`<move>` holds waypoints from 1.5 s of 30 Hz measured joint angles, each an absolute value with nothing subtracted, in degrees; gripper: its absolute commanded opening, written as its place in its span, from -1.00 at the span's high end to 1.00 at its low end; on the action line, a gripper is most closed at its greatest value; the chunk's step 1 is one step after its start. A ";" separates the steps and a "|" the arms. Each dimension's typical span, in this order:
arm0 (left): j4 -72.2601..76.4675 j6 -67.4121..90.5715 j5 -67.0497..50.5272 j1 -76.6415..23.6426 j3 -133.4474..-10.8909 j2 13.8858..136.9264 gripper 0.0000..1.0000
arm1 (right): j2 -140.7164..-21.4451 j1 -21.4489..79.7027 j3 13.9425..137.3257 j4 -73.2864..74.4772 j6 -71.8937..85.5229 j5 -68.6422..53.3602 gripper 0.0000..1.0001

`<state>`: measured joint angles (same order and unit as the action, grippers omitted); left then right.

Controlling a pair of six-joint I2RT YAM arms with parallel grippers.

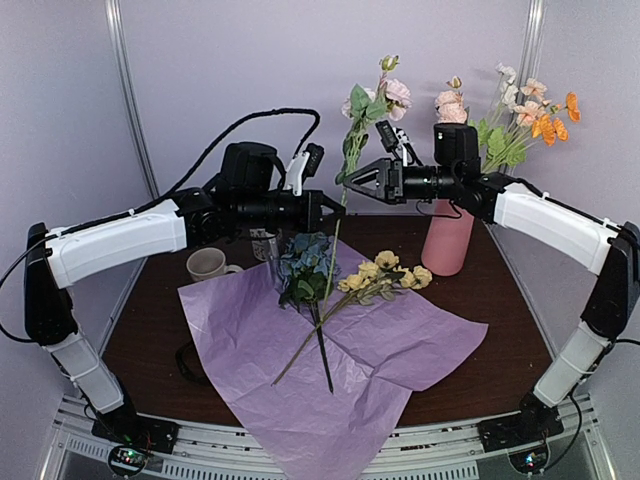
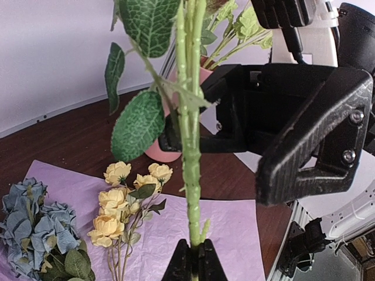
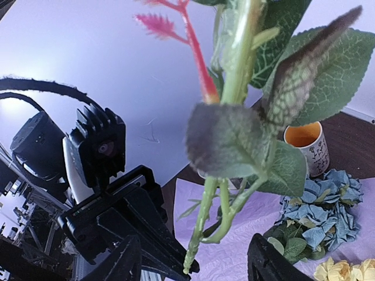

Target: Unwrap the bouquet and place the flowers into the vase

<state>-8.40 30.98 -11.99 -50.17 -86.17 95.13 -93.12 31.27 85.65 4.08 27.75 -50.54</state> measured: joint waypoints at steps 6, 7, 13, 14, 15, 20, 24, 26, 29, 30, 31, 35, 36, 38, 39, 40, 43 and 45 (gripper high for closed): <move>-7.62 31.27 -13.21 -50.17 -86.19 95.13 1.00 | -95.22 31.27 90.96 8.10 26.61 -49.43 -0.09; -7.81 31.27 -13.37 -50.17 -86.28 95.13 1.00 | -95.96 31.27 92.18 8.43 26.30 -49.19 -0.02; -7.84 31.51 -14.44 -50.17 -86.74 95.15 1.00 | -97.01 31.27 93.54 8.80 26.09 -49.06 0.46; -7.86 31.57 -14.46 -50.17 -86.74 95.15 1.00 | -97.01 31.29 93.56 8.82 26.13 -49.04 0.49; -7.86 31.62 -14.48 -50.17 -86.74 95.15 1.00 | -97.01 31.29 93.56 8.80 26.26 -49.06 0.51; -7.84 31.66 -14.74 -50.17 -86.74 95.33 1.00 | -97.03 31.51 93.56 8.78 27.05 -49.08 0.74; -7.88 31.62 -14.85 -50.15 -86.74 95.92 0.77 | -97.23 31.66 93.56 8.38 27.99 -49.89 1.00; -7.90 31.44 -14.87 -50.11 -86.74 96.33 0.30 | -97.49 31.81 93.56 8.32 27.75 -50.22 1.00; -8.23 30.94 -14.98 -50.09 -86.74 96.66 -0.12 | -98.41 31.81 94.35 9.08 26.98 -50.59 1.00; -8.40 30.74 -14.81 -50.09 -86.74 96.79 -0.19 | -98.85 31.83 95.26 10.28 26.00 -50.54 1.00; -8.71 30.52 -14.61 -50.09 -86.74 96.88 -0.21 | -99.26 31.81 96.49 11.68 24.91 -50.48 1.00; -10.81 29.36 -13.65 -50.09 -86.74 97.10 -0.23 | -99.55 31.03 101.60 16.67 19.27 -49.19 1.00; -11.25 29.06 -13.63 -50.09 -86.74 97.12 -0.24 | -99.15 30.68 102.37 17.23 17.85 -48.69 1.00; -11.84 28.60 -13.65 -50.09 -86.74 97.23 -0.23 | -97.86 29.45 103.26 18.24 15.14 -47.29 1.00; -12.03 28.40 -13.67 -50.09 -86.74 97.38 -0.23 | -97.06 28.58 103.70 18.83 13.87 -46.41 1.00; -12.08 28.34 -13.69 -50.09 -86.67 97.49 -0.22 | -96.31 27.70 104.05 19.11 12.75 -45.65 1.00; -12.14 28.18 -13.72 -50.09 -86.06 97.73 -0.22 | -93.36 24.36 105.06 19.51 8.97 -41.71 1.00; -12.21 28.16 -13.74 -50.09 -85.38 97.91 -0.22 | -91.09 22.09 105.62 19.46 6.66 -38.85 1.00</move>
